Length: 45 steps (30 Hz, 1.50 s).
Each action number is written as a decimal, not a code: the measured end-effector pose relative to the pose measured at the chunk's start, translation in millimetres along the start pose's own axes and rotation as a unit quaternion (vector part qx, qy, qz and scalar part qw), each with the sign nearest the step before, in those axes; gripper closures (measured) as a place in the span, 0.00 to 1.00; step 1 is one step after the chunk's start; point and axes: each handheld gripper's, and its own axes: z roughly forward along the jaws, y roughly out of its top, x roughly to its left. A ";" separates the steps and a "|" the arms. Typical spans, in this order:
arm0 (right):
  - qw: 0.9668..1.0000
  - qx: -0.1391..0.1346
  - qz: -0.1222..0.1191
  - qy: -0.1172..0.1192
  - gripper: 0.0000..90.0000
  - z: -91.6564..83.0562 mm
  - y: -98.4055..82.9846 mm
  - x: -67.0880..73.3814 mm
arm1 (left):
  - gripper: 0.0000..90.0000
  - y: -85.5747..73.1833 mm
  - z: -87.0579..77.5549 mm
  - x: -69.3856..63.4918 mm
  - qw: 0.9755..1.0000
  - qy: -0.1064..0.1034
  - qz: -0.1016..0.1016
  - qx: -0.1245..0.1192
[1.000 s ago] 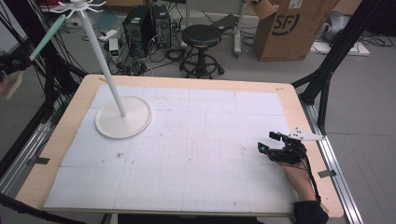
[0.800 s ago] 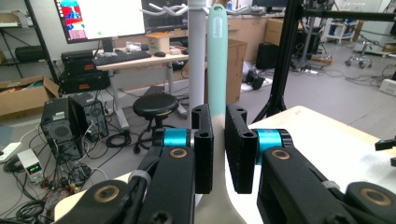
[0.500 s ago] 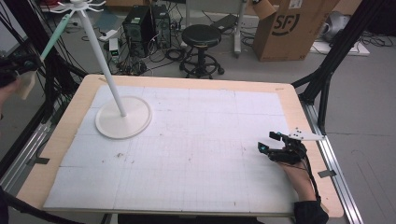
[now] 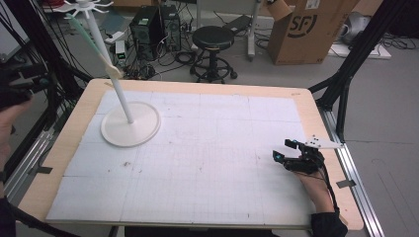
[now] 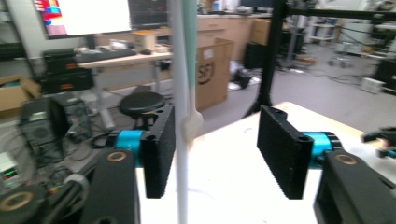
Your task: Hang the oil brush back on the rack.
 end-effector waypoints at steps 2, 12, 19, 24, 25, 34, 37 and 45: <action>1.000 -0.001 -0.001 0.000 0.22 0.4 0.0 0.1 | 0.43 -10.6 5.0 -4.0 1.000 -0.013 0.001 -0.001; 1.000 0.003 0.000 -0.001 0.22 0.3 -0.5 -0.1 | 0.28 -87.3 45.9 -29.6 0.997 -0.072 0.003 0.009; 1.000 0.010 -0.006 0.000 0.21 2.3 -1.4 1.0 | 0.24 -139.6 77.7 -43.9 0.995 -0.098 0.003 0.032; 1.000 0.016 -0.007 0.002 0.20 3.6 -2.2 2.2 | 0.24 -167.2 96.7 -51.1 0.993 -0.115 -0.013 0.030; 1.000 0.017 -0.008 0.002 0.20 3.6 -2.2 2.5 | 0.24 -171.8 99.9 -52.9 0.993 -0.116 -0.014 0.030; 1.000 0.019 -0.010 0.001 0.20 2.2 -2.8 2.0 | 0.23 -190.2 121.0 -69.3 0.987 -0.151 -0.002 0.056; 1.000 0.018 -0.008 -0.001 0.20 -0.6 -3.3 1.5 | 0.23 -193.2 124.8 -71.5 0.986 -0.152 0.002 0.064; 1.000 0.020 -0.005 -0.005 0.20 -3.4 -6.1 -0.4 | 0.23 -205.2 127.9 -70.1 0.988 -0.140 -0.008 0.061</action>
